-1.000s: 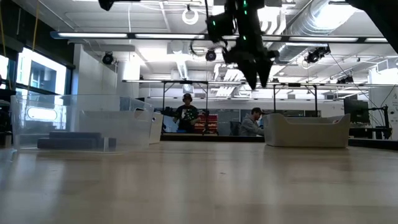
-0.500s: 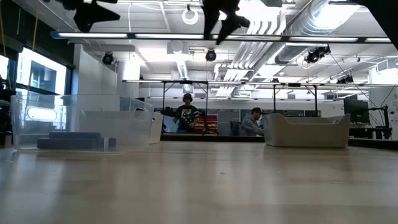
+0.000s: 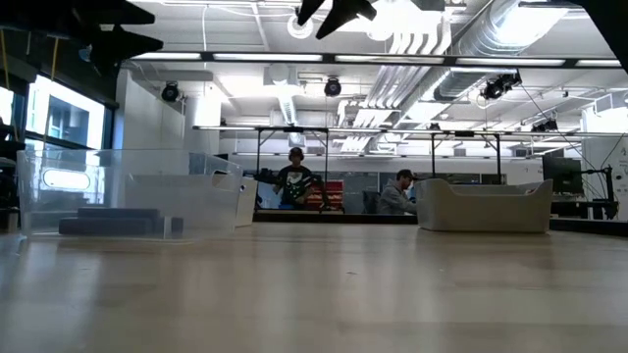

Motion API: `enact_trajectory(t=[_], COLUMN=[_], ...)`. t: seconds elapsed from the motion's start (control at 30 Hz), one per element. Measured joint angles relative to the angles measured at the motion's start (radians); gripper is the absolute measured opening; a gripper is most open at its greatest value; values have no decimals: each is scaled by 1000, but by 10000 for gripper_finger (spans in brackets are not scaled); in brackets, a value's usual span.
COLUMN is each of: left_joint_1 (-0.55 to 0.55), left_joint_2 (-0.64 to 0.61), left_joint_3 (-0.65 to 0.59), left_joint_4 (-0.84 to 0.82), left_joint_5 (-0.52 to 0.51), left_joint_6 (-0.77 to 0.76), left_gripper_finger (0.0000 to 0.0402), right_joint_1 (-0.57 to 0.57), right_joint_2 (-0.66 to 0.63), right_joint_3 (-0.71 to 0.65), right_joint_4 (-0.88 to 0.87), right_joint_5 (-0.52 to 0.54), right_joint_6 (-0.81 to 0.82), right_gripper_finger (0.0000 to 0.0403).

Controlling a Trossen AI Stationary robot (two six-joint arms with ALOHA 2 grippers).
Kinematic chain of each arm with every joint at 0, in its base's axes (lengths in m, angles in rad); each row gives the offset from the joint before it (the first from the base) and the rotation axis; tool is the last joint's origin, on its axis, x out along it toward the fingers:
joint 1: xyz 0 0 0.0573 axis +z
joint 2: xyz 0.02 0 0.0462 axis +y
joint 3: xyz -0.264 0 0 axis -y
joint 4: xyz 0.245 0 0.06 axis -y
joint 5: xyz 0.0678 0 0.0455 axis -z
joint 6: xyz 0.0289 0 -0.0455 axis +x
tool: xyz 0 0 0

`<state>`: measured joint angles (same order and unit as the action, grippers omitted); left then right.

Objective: Sort & place blocks by color
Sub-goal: Return to Home Position

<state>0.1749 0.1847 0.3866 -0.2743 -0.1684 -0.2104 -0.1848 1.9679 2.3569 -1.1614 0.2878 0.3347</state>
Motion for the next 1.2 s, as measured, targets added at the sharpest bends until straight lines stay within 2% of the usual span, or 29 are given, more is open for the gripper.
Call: enact_trajectory(t=[0.3, 0.6, 1.0, 1.2], left_joint_1=[0, 0, 0, 0], left_joint_2=[-124, -181, -181, -180], left_joint_3=[-90, -195, -272, -283], left_joint_4=[2, 23, 47, 29], left_joint_5=[0, 1, 82, 89], left_joint_6=[50, 31, -9, -66], left_gripper_finger=[223, 223, 200, 193], right_joint_1=[0, -11, -11, -11], right_joint_2=[-1, -38, -234, -402], right_joint_3=[0, 0, -5, -121], right_joint_4=[-1, -13, -134, -199], right_joint_5=[0, 33, 243, 311], right_joint_6=[5, 23, -47, -27], right_gripper_finger=[227, 227, 227, 227])
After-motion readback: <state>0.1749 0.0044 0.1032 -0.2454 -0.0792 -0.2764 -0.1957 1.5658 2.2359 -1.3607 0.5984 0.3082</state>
